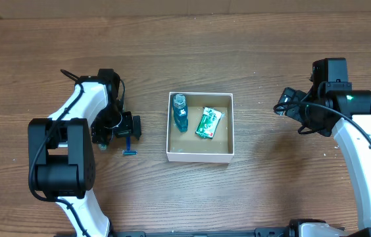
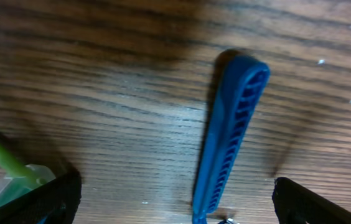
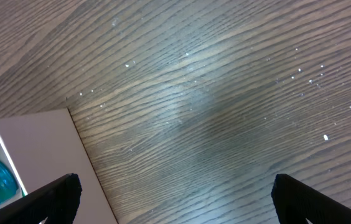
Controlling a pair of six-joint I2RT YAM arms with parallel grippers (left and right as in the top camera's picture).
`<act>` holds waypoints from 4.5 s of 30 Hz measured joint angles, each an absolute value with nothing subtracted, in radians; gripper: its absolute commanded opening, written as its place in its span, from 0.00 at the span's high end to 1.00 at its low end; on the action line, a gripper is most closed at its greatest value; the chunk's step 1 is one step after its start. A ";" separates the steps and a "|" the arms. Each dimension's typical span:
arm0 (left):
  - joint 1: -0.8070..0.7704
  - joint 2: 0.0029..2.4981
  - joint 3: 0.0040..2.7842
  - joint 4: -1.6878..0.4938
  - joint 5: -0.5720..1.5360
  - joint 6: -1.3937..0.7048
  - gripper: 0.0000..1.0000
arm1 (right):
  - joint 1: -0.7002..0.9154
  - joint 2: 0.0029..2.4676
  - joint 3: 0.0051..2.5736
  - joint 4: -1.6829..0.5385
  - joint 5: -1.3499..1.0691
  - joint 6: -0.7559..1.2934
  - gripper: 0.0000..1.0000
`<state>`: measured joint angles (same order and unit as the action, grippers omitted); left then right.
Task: Pack container
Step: 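Grasp the blue razor with the left gripper, then drop the blue razor into the box front with the left gripper, then grasp the green toothbrush with the left gripper, then lower the toothbrush into the box and open the left gripper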
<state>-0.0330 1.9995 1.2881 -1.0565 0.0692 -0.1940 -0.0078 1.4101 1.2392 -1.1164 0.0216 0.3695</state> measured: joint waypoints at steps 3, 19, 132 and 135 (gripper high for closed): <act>-0.033 2.001 1.289 -1.054 0.066 -0.207 0.24 | -0.008 1.410 1.239 -1.117 0.021 0.369 0.00; -0.032 2.012 1.293 -1.119 0.053 -0.209 0.96 | -0.008 1.410 1.239 -1.117 0.015 0.369 0.00; -0.783 1.871 1.485 -0.994 -0.135 0.092 0.69 | -0.217 1.410 1.237 -1.137 -0.039 0.411 0.00; -0.783 1.887 1.485 -1.002 -0.135 0.105 0.63 | -0.217 1.410 1.237 -1.138 -0.043 0.412 0.00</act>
